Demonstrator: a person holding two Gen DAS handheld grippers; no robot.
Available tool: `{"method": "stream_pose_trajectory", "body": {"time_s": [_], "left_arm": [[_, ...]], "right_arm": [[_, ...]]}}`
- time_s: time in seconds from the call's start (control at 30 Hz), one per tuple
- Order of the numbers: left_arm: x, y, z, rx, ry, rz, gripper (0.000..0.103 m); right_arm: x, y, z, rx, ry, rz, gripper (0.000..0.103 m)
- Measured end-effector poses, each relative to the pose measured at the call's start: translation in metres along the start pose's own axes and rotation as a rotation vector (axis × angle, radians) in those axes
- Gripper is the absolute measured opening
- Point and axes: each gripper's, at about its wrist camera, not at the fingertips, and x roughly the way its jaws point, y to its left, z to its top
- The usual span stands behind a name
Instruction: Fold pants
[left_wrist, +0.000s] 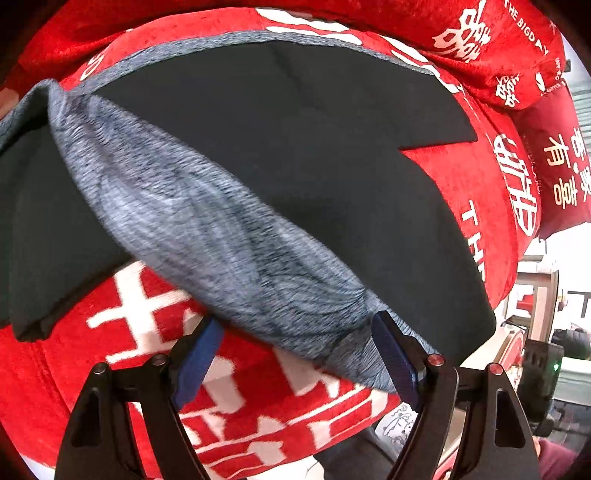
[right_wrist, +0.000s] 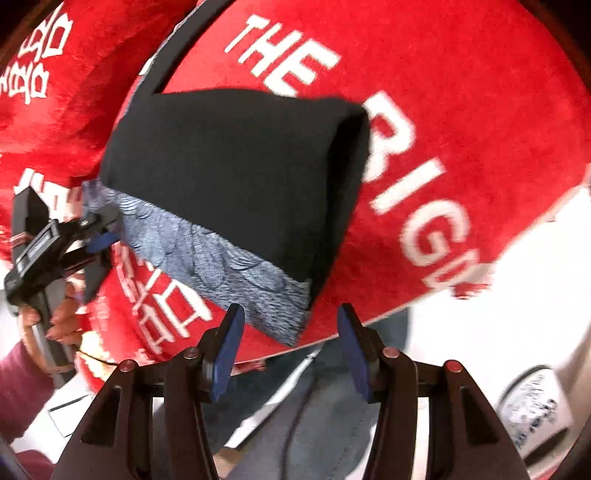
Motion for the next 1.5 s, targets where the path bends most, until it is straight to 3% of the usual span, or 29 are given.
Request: {"method": "stream_pose_trajectory", "body": {"time_s": [0.03, 0.1, 0.13, 0.17, 0.23, 0.27, 0.33, 0.4, 0.5, 0.63, 0.8, 0.83, 0.9, 1.03, 1.1, 1.13, 1.23, 1.37, 1.43, 1.5], "left_arm": [[-0.001, 0.001, -0.001, 0.003, 0.000, -0.002, 0.091], [0.003, -0.002, 0.001, -0.004, -0.003, -0.011, 0.092], [0.004, -0.004, 0.002, -0.004, 0.001, -0.010, 0.092], [0.003, -0.001, 0.001, 0.000, 0.004, -0.016, 0.092], [0.000, -0.001, 0.004, 0.004, 0.011, -0.023, 0.073], [-0.001, -0.002, 0.007, 0.001, 0.016, -0.026, 0.065], [-0.004, -0.002, 0.014, -0.014, 0.028, -0.053, 0.041], [-0.011, -0.002, 0.021, -0.034, 0.026, -0.074, 0.037], [-0.025, -0.007, 0.034, -0.043, -0.005, -0.086, 0.037], [-0.048, -0.021, 0.069, -0.040, -0.103, -0.104, 0.037], [-0.062, -0.025, 0.130, -0.039, -0.231, -0.039, 0.039], [-0.063, -0.024, 0.144, -0.037, -0.255, 0.009, 0.056], [-0.068, -0.020, 0.161, -0.045, -0.310, 0.096, 0.080], [-0.084, -0.006, 0.175, -0.066, -0.360, 0.158, 0.080], [-0.091, 0.000, 0.171, -0.079, -0.367, 0.199, 0.080], [-0.094, 0.004, 0.166, -0.080, -0.364, 0.215, 0.080], [-0.092, 0.013, 0.153, -0.083, -0.336, 0.262, 0.080], [-0.068, 0.023, 0.133, -0.112, -0.265, 0.318, 0.080], [-0.053, 0.026, 0.126, -0.137, -0.238, 0.332, 0.080], [-0.042, 0.029, 0.121, -0.158, -0.222, 0.340, 0.080]], "right_arm": [[0.004, -0.003, 0.000, -0.008, 0.010, 0.028, 0.056], [0.014, -0.003, 0.004, -0.014, 0.034, 0.061, 0.054], [0.018, -0.003, 0.004, -0.011, 0.053, 0.079, 0.048], [0.018, -0.004, 0.005, -0.005, 0.058, 0.081, 0.028], [0.011, 0.000, 0.008, 0.022, 0.056, 0.132, 0.017], [0.004, 0.002, 0.011, 0.033, 0.045, 0.149, 0.015], [-0.015, 0.011, 0.020, 0.031, 0.016, 0.178, 0.014], [-0.032, 0.021, 0.035, 0.014, -0.006, 0.203, 0.014], [-0.061, 0.044, 0.071, -0.043, -0.047, 0.247, 0.014], [-0.090, 0.081, 0.134, -0.128, -0.122, 0.267, 0.014], [-0.107, 0.112, 0.234, -0.208, -0.174, 0.252, 0.014], [-0.104, 0.113, 0.261, -0.203, -0.171, 0.259, 0.014], [-0.098, 0.117, 0.294, -0.192, -0.170, 0.241, 0.014], [-0.078, 0.112, 0.348, -0.175, -0.158, 0.155, 0.029], [-0.075, 0.116, 0.356, -0.176, -0.181, 0.113, 0.062], [-0.081, 0.119, 0.354, -0.180, -0.224, 0.102, 0.063], [-0.098, 0.108, 0.339, -0.179, -0.276, 0.077, 0.063], [-0.097, 0.065, 0.313, -0.038, -0.261, 0.019, 0.060], [-0.088, 0.041, 0.307, 0.045, -0.235, 0.042, 0.050], [-0.076, 0.025, 0.306, 0.104, -0.218, 0.065, 0.032]]}}
